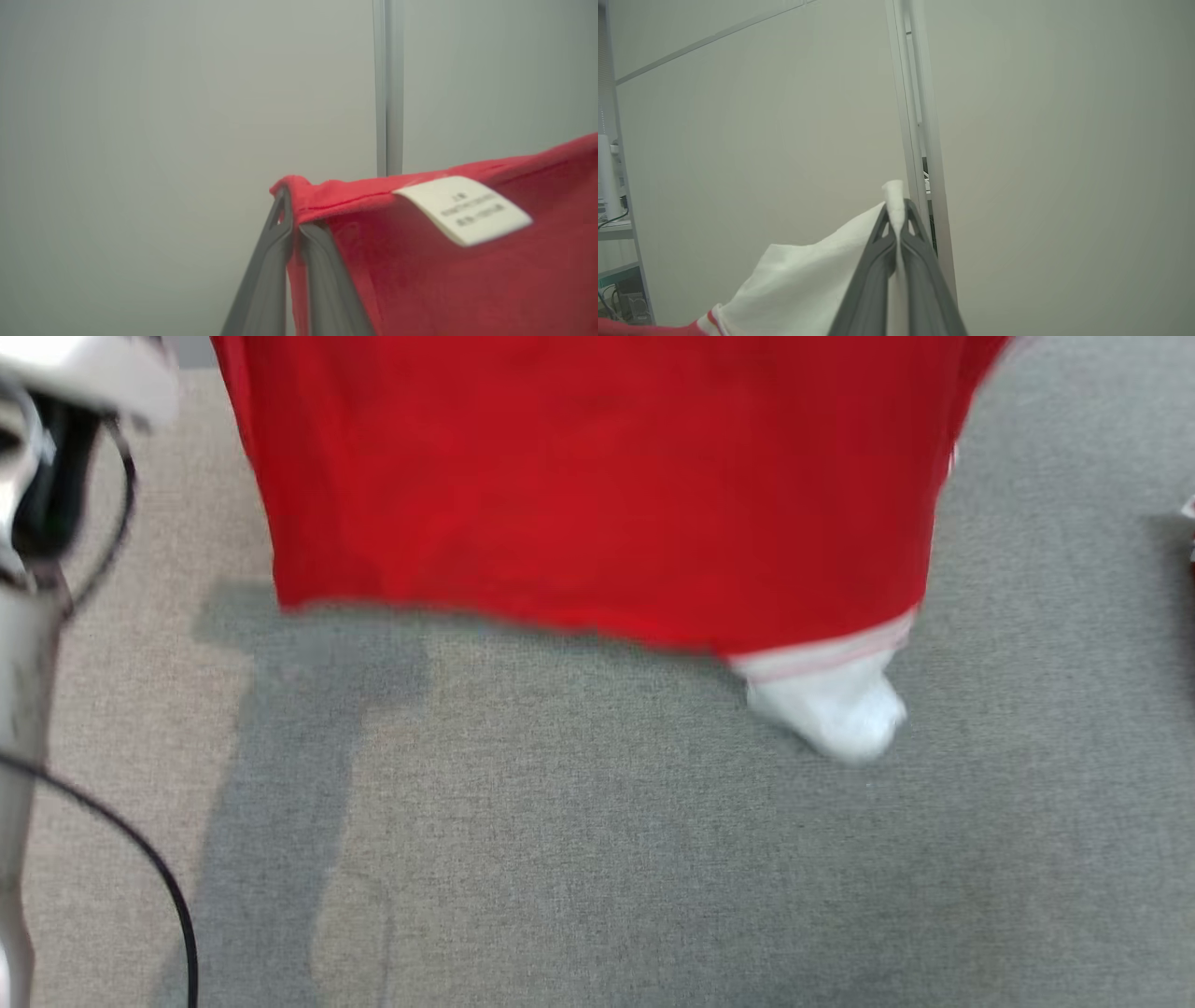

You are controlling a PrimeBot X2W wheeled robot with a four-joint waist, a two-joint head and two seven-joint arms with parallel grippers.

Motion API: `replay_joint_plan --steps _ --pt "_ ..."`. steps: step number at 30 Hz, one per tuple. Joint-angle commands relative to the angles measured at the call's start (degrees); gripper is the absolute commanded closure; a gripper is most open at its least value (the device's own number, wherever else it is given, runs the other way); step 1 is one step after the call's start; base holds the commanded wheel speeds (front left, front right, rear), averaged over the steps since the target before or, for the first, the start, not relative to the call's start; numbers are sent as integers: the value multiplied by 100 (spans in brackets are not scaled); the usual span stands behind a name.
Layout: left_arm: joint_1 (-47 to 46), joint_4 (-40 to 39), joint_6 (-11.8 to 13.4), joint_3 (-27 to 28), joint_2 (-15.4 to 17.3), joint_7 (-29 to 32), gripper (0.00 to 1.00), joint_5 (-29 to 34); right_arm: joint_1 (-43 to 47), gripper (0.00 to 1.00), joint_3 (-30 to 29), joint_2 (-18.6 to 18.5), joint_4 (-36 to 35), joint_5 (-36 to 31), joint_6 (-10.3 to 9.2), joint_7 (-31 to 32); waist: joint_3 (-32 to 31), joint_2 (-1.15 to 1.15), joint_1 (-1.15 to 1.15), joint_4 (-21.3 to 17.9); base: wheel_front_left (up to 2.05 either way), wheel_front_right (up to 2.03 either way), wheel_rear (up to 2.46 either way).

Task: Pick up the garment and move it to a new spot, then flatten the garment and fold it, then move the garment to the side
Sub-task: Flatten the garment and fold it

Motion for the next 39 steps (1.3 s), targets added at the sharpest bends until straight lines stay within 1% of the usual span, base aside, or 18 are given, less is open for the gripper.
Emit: replay_joint_plan --steps 1,2,6,8,11,15,17,20,22,23,24,25,28,33,35,37,39 --pt "-360 311 -71 -7 -9 -68 100 64 -314 100 27 -21 192 26 1 -116 151 0 0 62 0 0 0" --pt "-644 635 -118 4 -88 -149 100 29 -584 100 67 -13 444 -18 1 -193 215 0 0 72 0 0 0" --pt "-1621 1876 -287 -77 -207 -452 100 156 -1591 100 104 174 1406 -108 0 -716 381 0 0 63 0 0 0" --pt "-2036 2354 -347 -52 -284 -613 100 110 -1995 100 59 304 1910 -142 -1 -996 441 0 0 36 0 0 0" --pt "-2439 3066 -403 25 -341 -704 100 -15 -2426 100 53 537 2859 -206 -1 -940 545 0 0 -15 0 0 0" --pt "-2769 3851 -515 3 -464 -669 100 -167 -2789 100 179 778 3775 -383 0 -940 624 0 0 -51 0 0 0" --pt "-2831 4145 -564 -27 -504 -709 100 -205 -2831 100 263 869 4068 -392 -1 -955 673 0 0 -53 0 0 0" --pt "-2791 4451 -615 -91 -593 -810 100 -311 -2765 100 441 970 4270 -276 0 -950 753 0 0 -52 0 0 0" --pt "-2697 4540 -649 -171 -647 -891 100 -360 -2625 100 584 957 4245 -122 0 -921 806 0 0 -38 0 0 0" --pt "-2619 4571 -663 -182 -682 -948 100 -440 -2507 100 619 970 4181 73 0 -925 831 0 0 -31 0 0 0" --pt "-2619 4571 -663 -182 -682 -948 100 -440 -2507 100 619 970 4181 73 0 -925 831 0 0 -31 0 0 0" --pt "-2506 4592 -662 -214 -714 -981 100 -482 -2337 100 683 973 4114 247 0 -834 839 0 0 -23 0 0 0" --pt "-2046 4380 -671 -463 -839 -1068 100 -683 -1798 100 988 768 3756 677 0 -750 855 0 0 -7 0 0 0" --pt "-865 3846 -663 -754 -774 -1363 100 -1037 -398 100 1361 353 2828 1542 1 -927 700 0 0 36 0 0 0" --pt "-343 3554 -663 -776 -770 -1474 100 -1158 263 100 1436 172 2433 1835 1 -1058 610 0 0 48 0 0 0" --pt "164 3259 -664 -767 -700 -1553 100 -1195 933 100 1527 23 2031 2052 2 -1189 531 0 0 53 0 0 0" --pt "755 2956 -624 -744 -632 -1595 100 -1207 1667 100 1561 -60 1674 2268 2 -1307 408 0 0 42 0 0 0"
